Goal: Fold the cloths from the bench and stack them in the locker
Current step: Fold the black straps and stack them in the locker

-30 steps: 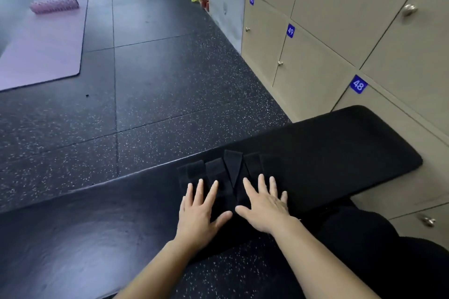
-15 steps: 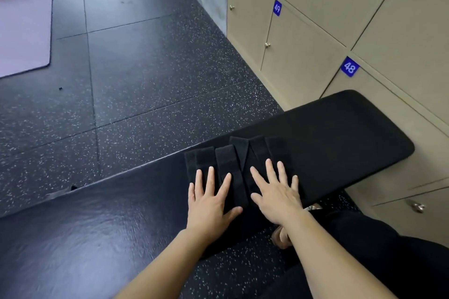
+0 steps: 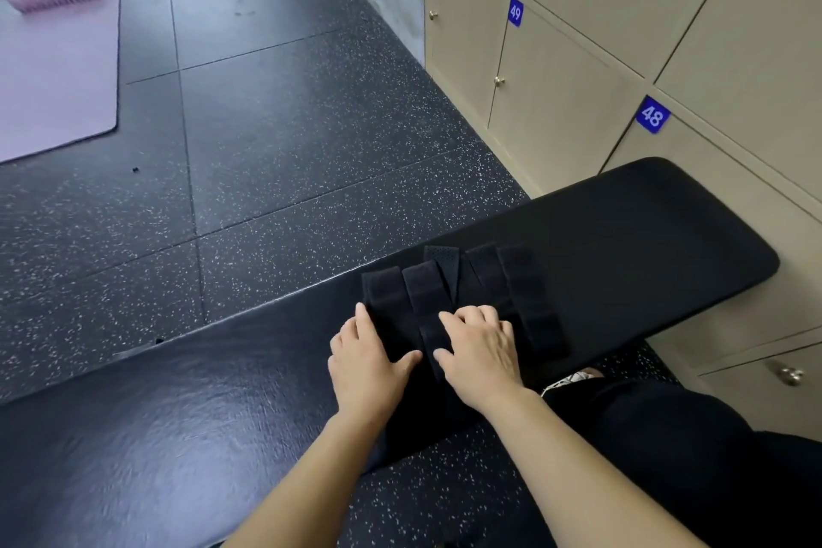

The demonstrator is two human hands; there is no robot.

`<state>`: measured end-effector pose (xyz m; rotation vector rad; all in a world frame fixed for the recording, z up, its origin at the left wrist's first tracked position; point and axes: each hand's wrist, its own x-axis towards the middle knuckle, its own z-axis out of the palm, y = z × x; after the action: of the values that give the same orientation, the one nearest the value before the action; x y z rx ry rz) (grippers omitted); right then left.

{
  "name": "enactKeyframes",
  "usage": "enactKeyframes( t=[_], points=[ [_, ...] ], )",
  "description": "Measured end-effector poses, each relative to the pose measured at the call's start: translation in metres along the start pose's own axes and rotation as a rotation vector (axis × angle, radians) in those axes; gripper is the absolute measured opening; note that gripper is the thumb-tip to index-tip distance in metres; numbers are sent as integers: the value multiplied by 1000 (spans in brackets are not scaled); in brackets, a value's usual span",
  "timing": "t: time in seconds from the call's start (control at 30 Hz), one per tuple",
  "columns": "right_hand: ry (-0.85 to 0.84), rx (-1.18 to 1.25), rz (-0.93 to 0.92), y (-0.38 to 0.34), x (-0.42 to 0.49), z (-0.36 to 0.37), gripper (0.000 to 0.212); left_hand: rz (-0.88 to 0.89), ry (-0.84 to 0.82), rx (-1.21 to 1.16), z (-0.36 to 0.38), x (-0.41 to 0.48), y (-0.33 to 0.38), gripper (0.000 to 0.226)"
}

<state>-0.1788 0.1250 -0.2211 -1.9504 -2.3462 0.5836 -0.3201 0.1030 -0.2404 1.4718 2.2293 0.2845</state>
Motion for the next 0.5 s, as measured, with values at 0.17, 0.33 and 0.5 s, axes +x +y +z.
enactKeyframes(
  t=[0.17, 0.33, 0.5],
  points=[
    [-39, -12, -22, -7, -1, 5, 41, -112, -43, -306, 0, 12, 4, 84],
    [-48, 68, -11, -6, 2, 6, 43, -202, -60, -625, -5, 14, 6, 39],
    [-71, 161, -12, -5, 2, 8, 45, -255, -78, -768, -6, 12, 13, 22]
  ],
)
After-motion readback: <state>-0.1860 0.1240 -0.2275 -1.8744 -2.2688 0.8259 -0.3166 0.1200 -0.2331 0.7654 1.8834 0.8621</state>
